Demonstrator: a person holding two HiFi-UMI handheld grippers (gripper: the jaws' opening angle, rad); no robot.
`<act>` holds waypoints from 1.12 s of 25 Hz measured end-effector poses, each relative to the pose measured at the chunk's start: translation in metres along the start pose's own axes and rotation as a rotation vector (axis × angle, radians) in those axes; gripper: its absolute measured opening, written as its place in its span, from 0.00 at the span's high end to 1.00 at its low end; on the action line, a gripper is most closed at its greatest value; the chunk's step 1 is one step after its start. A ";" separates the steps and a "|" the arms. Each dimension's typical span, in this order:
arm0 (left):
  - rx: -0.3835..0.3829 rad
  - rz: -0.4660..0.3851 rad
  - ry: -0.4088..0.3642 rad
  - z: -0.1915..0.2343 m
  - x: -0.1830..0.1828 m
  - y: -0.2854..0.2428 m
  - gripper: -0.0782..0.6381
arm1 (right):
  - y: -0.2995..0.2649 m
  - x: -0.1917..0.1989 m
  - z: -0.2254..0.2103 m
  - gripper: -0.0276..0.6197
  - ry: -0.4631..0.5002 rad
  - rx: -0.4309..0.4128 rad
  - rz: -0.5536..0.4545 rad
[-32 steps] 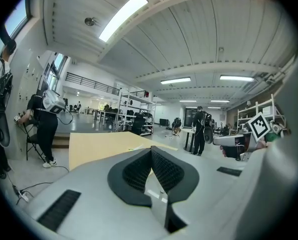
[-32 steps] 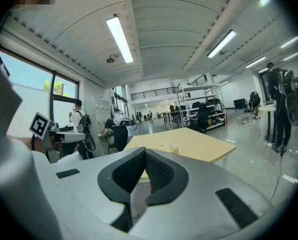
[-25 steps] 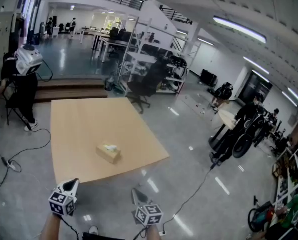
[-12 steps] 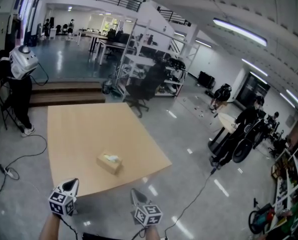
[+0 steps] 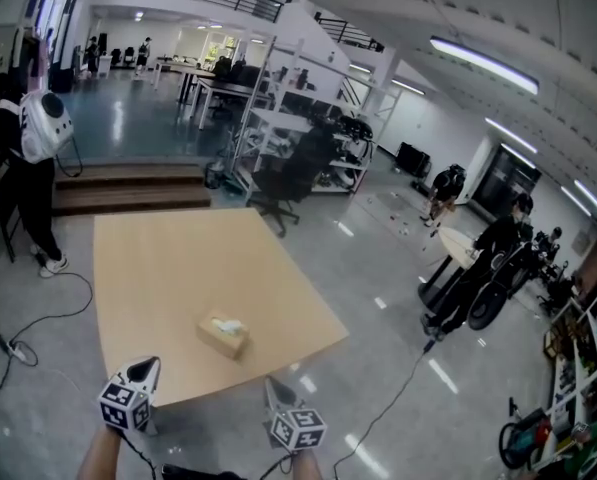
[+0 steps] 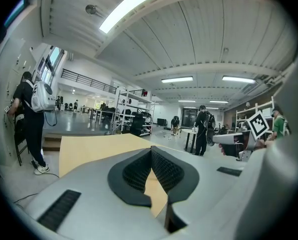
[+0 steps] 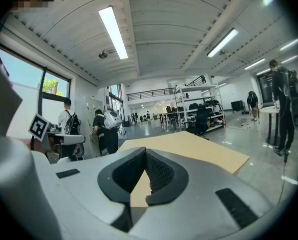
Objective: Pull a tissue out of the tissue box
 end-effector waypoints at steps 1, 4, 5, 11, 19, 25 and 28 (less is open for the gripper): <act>-0.001 0.002 0.001 0.002 0.001 -0.001 0.88 | -0.002 0.000 0.000 0.94 -0.001 -0.001 0.000; -0.003 0.005 0.009 0.006 0.003 -0.006 0.88 | -0.006 -0.002 -0.002 0.94 -0.003 -0.006 0.002; -0.003 0.004 0.009 0.006 0.002 -0.009 0.88 | -0.008 -0.003 -0.004 0.94 -0.002 -0.007 0.003; -0.003 0.010 0.013 0.017 0.002 -0.030 0.88 | -0.030 -0.010 -0.016 0.94 -0.007 -0.002 0.003; -0.015 0.015 0.013 0.024 -0.006 -0.060 0.88 | -0.058 -0.018 -0.036 0.94 -0.036 -0.025 0.014; -0.019 0.025 0.025 0.035 -0.004 -0.080 0.88 | -0.080 -0.024 -0.047 0.94 -0.047 -0.028 0.025; -0.011 0.023 0.024 0.035 -0.003 -0.090 0.88 | -0.090 -0.024 -0.054 0.94 -0.046 -0.030 0.036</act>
Point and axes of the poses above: the fingertips, and each gripper's own axes: y backward along the fingers, z to its left, x out of its underside, the point moved 10 cm from there along y, backward along the fingers, and after that the axes turned 10 degrees about -y, right-handed, at the moved point
